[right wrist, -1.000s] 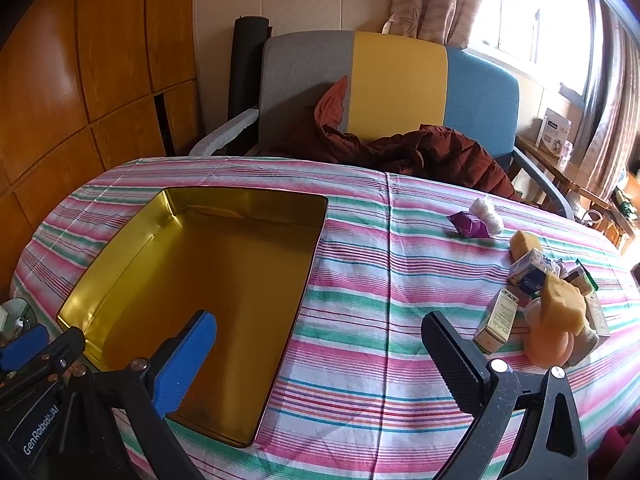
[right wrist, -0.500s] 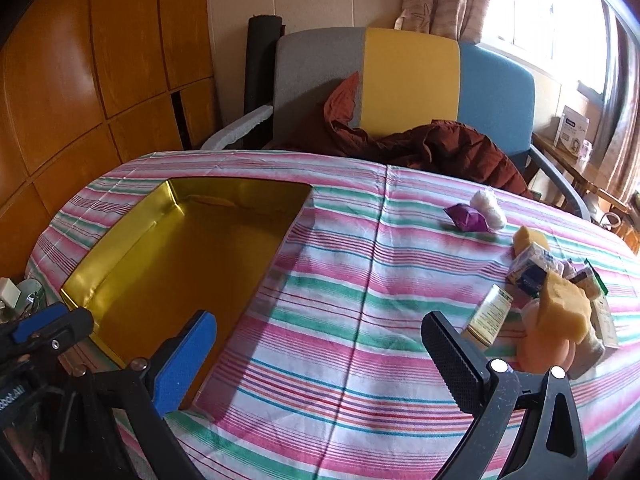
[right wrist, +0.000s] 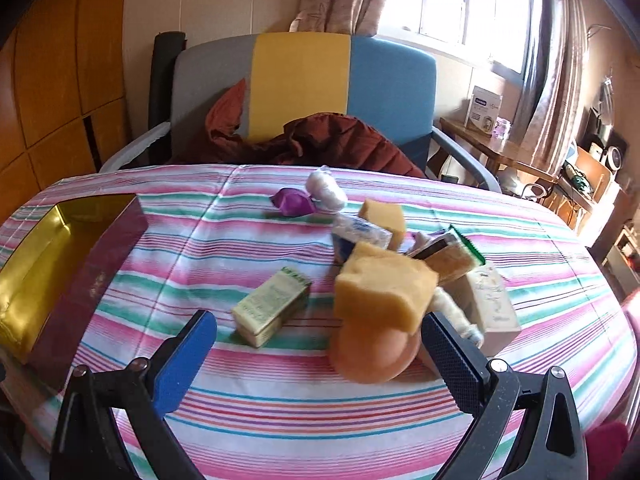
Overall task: Organize objects
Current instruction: 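Move the right tool toward the yellow sponge while the left tool approaches the green-and-white box, then grasp the yellow sponge with the right tool while the left tool grasps the green-and-white box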
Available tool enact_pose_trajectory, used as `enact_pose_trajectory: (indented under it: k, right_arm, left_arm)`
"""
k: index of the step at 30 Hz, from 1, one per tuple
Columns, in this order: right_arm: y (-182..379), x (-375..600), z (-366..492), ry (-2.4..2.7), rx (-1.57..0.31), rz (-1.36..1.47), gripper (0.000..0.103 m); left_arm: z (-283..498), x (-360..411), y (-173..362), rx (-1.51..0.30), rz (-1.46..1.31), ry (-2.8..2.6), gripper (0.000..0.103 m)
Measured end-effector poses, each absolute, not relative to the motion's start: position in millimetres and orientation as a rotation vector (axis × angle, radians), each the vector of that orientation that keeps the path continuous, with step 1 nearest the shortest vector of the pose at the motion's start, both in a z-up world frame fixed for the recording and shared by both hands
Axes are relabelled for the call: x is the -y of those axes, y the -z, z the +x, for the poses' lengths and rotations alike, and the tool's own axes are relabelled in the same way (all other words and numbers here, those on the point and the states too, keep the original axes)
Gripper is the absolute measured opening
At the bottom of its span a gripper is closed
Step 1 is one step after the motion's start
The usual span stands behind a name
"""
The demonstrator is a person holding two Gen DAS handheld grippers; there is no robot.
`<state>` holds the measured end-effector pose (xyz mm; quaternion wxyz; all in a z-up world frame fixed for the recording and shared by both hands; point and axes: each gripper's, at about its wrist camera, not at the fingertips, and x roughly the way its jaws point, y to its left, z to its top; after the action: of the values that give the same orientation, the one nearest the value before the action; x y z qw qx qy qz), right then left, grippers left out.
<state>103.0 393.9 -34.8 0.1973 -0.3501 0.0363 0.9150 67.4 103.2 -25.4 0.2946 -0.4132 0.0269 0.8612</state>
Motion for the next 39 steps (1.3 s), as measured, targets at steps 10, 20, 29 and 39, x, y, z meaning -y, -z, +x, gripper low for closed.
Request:
enact_pose_trajectory:
  k: [10,20,29,39]
  right_arm:
    - [48,-455,63,-2.633,0.111,-1.233,0.082]
    - [62,-480,58,-2.655,-0.103,-1.277,0.079]
    - [61,-486,60,-2.651,-0.187,-1.301,0.077]
    - [49,-498,68,-2.706,-0.408,-1.248,0.07]
  left_arm:
    - [78,-152,40,-0.158,-1.152,-2.109,0.047]
    - [70,-196,48,-0.269,-1.174,-2.014,0.051]
    - [51,-246,57,-0.313,-1.159,-1.981,0.051]
    - [21,-301,78,-0.246,-1.223,-1.935,0.052]
